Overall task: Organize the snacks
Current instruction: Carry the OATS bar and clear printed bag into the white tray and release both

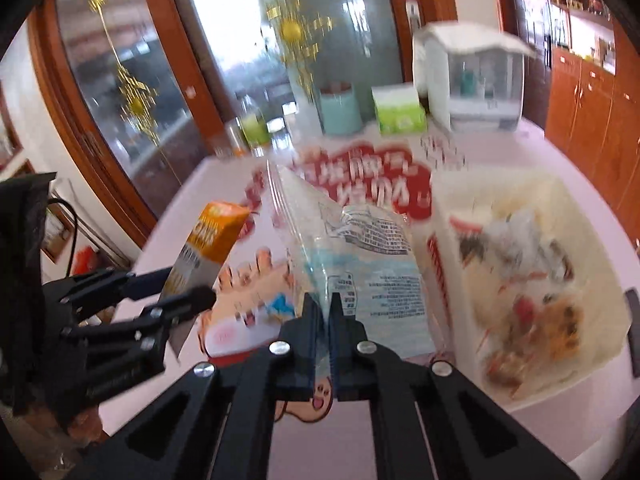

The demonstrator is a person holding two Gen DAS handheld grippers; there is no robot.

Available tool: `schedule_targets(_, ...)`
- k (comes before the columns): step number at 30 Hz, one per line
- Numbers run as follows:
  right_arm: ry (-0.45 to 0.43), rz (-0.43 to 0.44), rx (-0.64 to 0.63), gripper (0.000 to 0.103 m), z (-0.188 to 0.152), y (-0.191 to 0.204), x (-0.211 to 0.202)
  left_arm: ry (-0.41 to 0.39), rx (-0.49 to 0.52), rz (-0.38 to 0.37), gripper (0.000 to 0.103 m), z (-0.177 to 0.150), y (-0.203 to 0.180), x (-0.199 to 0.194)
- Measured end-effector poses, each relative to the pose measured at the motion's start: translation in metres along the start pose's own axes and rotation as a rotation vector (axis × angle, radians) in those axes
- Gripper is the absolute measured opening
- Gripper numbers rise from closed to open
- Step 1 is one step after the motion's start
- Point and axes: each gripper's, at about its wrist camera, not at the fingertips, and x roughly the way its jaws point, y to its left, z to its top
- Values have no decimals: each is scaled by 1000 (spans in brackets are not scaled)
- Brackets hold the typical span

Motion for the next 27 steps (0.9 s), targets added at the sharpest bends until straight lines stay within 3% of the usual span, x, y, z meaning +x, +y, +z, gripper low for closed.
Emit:
schedule_targets(4, -102, 32, 2, 4, 20, -23, -43, -63, -27, -2, 36, 38, -19, -13)
schedule_targets(12, -201, 54, -16, 4, 48, -84, -90, -127, -21, -59, 37, 106, -102, -6)
schedule_targets(20, -239, 64, 26, 5, 70, -162, -102, -102, -19, -62, 37, 149, -180, 35)
schedule_targets(27, -212, 92, 92, 5, 80, -216, -90, -48, -12, -39, 37, 161, -223, 67)
